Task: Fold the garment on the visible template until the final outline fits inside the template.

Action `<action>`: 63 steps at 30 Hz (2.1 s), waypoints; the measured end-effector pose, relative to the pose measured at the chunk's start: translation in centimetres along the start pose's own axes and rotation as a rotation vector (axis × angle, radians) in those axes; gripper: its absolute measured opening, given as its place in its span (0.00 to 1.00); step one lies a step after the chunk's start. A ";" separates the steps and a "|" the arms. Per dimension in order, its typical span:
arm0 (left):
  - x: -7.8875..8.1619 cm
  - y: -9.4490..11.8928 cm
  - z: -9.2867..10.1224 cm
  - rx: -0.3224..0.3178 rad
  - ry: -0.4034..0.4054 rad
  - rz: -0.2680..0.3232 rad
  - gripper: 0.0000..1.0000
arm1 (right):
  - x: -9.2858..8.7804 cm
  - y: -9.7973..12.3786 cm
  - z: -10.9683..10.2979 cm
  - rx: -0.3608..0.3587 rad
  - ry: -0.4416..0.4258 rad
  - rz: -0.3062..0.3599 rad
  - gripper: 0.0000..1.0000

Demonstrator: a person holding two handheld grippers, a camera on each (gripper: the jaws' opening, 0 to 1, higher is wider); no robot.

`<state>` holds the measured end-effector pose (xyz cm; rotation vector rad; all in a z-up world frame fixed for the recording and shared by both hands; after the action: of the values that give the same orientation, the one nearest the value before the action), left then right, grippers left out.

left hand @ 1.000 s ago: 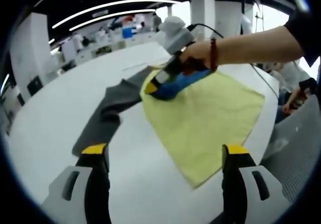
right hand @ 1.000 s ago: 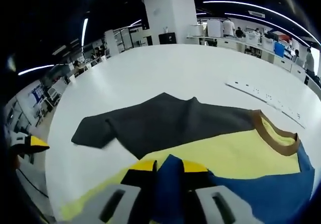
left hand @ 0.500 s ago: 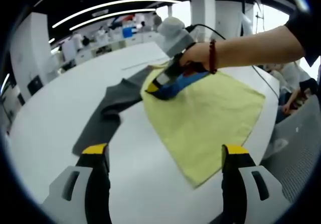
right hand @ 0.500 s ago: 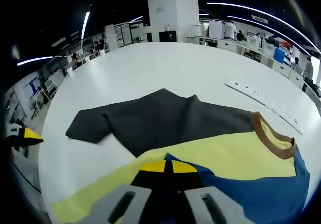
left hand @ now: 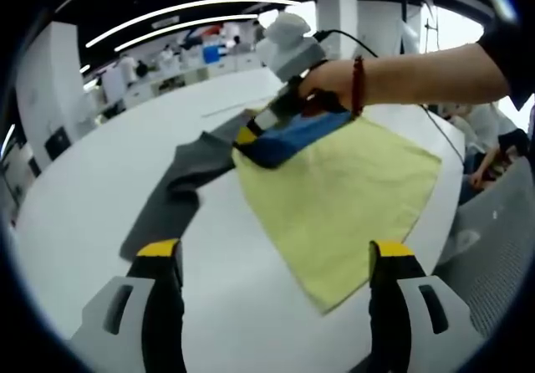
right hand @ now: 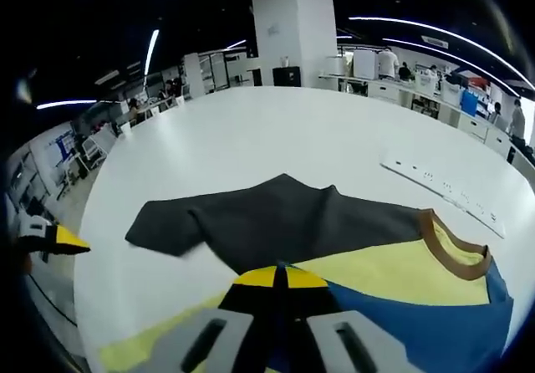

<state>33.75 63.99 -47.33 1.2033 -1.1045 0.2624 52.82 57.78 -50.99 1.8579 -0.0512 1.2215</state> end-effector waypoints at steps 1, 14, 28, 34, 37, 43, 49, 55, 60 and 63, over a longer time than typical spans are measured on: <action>0.0 0.0 0.0 0.001 0.001 0.001 0.88 | -0.2 -0.1 0.0 0.002 -0.013 -0.004 0.00; 0.1 0.2 -0.3 0.011 0.003 0.005 0.88 | -2.1 -0.4 -2.2 0.088 -0.067 -0.058 0.06; 0.4 0.4 -0.3 0.016 0.004 0.022 0.90 | -1.0 3.3 0.4 0.024 -0.050 0.001 0.39; 0.7 0.5 -0.5 0.028 0.006 0.032 0.93 | -1.1 5.9 3.3 -0.033 -0.055 0.020 0.50; 0.8 0.5 -0.5 0.029 0.009 0.036 0.93 | -1.3 7.0 4.5 -0.059 -0.063 0.023 0.55; 0.9 0.5 -0.5 0.032 0.010 0.040 0.95 | -2.3 8.9 6.5 -0.084 -0.104 0.031 0.64; 1.0 0.4 -0.4 0.028 0.003 0.042 0.95 | -3.9 11.1 9.0 -0.139 -0.084 0.001 0.66; 1.1 0.4 -0.3 0.026 0.000 0.046 0.96 | -4.7 13.3 11.1 -0.162 -0.125 0.009 0.68; 1.2 0.3 -0.1 0.021 0.000 0.048 0.96 | -5.9 15.4 12.7 -0.190 -0.109 -0.007 0.68; 1.2 0.3 -0.1 0.019 0.005 0.051 0.97 | -6.7 16.3 13.5 -0.196 -0.114 -0.013 0.67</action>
<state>34.16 63.73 -46.15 1.1917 -1.1315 0.3153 51.44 35.96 -47.17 1.7510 -0.2140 1.0612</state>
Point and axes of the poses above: the point that each gripper's makers call its tool centre point, and the gripper's own axes: y roughly backward along the fingers, z roughly to its right, x roughly out of its top, the point moved 1 cm from there along y, roughly backward along the fingers, and after that the axes turned 1 degree about x, right-handed, at the moved point
